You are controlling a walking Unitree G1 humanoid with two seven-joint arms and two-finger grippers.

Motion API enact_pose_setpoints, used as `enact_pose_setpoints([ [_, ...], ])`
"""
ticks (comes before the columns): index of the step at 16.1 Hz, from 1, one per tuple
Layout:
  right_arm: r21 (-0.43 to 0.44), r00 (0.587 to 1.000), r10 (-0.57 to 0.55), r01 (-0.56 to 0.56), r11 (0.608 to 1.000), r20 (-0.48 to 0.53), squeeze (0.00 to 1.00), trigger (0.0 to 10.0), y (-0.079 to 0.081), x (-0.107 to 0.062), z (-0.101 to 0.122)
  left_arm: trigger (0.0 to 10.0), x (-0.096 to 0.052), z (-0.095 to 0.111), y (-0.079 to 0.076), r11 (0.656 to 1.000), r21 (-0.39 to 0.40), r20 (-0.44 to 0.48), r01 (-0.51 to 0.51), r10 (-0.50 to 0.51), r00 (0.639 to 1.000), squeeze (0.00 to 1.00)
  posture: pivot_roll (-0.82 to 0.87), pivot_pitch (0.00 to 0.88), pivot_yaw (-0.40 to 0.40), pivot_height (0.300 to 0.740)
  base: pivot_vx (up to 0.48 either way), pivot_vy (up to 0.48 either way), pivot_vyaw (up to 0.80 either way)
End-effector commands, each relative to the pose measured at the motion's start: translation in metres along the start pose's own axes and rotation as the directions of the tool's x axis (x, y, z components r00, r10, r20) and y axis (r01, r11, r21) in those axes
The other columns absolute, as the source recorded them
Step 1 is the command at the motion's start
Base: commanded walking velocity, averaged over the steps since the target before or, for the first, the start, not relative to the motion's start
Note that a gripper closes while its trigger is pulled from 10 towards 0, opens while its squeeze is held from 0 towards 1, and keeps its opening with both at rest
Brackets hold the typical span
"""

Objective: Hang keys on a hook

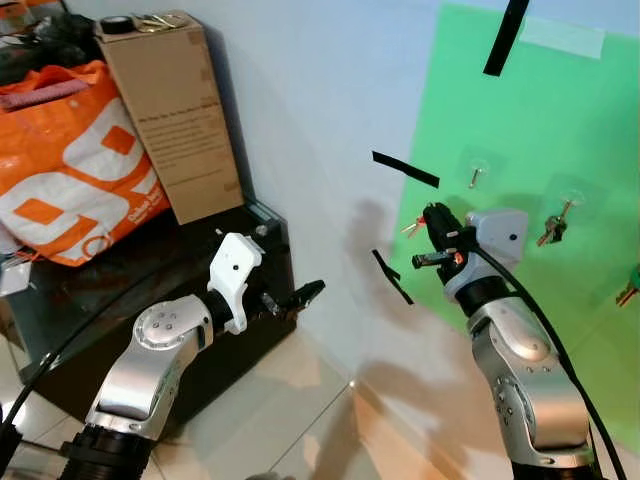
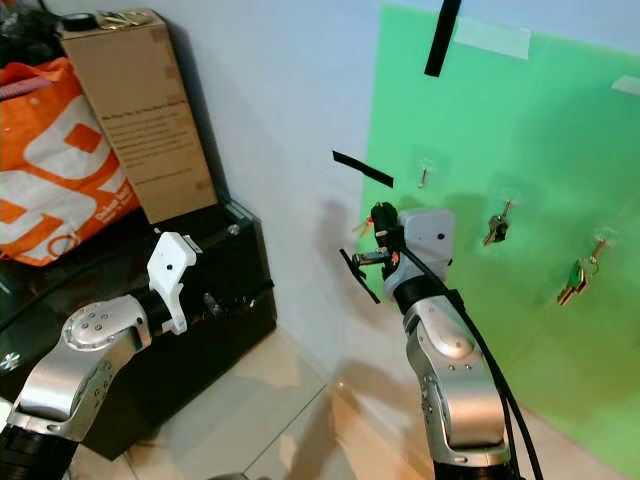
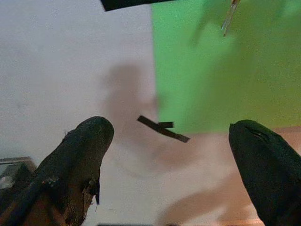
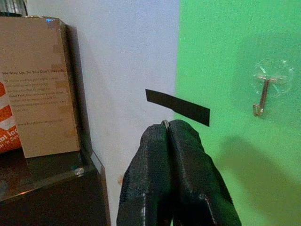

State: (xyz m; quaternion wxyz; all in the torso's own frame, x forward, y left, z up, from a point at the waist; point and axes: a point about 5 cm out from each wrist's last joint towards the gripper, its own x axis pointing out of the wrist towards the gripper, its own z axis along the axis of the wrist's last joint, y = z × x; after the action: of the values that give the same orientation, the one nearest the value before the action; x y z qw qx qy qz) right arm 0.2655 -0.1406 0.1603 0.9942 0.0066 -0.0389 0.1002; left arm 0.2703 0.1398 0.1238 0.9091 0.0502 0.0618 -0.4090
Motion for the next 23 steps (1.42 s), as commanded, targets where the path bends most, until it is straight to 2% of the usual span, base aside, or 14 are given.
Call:
enact_pose_setpoints([
  [1,0.011,0.999,0.003,-0.003,1.0,0.05,0.0,10.0,0.001,0.004,0.011,10.0,-0.001,0.005,0.001,1.0,0.013,0.005,0.017,-0.017,1.0,0.0,-0.04,0.0,0.053,0.74,0.0,0.0,0.0],
  [7,0.033,0.995,-0.049,0.046,0.998,0.084,0.0,10.0,-0.003,0.012,0.018,10.0,-0.002,0.005,0.002,0.999,0.005,0.0,0.043,-0.043,0.999,0.0,-0.04,0.0,0.053,0.74,0.0,0.0,0.0],
  [11,0.08,0.987,-0.119,0.111,0.991,0.108,0.0,10.0,-0.011,0.016,0.023,10.0,-0.003,0.004,0.0,0.998,0.004,-0.001,0.059,-0.059,0.998,0.0,-0.04,0.0,0.056,0.74,0.0,0.0,0.0],
  [15,0.096,0.98,-0.178,0.169,0.981,0.088,0.0,10.0,-0.016,0.02,0.022,10.0,-0.002,0.006,-0.002,0.997,0.004,0.003,0.078,-0.078,0.997,0.0,-0.04,0.0,0.056,0.74,0.0,0.0,0.0],
  [17,0.131,0.971,-0.229,0.219,0.967,0.074,0.0,10.0,-0.023,0.019,0.02,10.0,-0.002,0.007,-0.003,0.996,0.002,0.009,0.089,-0.089,0.996,0.0,-0.03,0.0,0.055,0.74,0.0,0.0,0.0],
  [23,0.244,0.957,-0.286,0.266,0.933,0.048,0.0,10.0,-0.032,0.013,0.018,10.0,-0.001,0.008,-0.005,0.993,-0.006,0.01,0.118,-0.118,0.993,0.0,-0.04,0.0,0.064,0.74,0.0,0.0,0.0],
])
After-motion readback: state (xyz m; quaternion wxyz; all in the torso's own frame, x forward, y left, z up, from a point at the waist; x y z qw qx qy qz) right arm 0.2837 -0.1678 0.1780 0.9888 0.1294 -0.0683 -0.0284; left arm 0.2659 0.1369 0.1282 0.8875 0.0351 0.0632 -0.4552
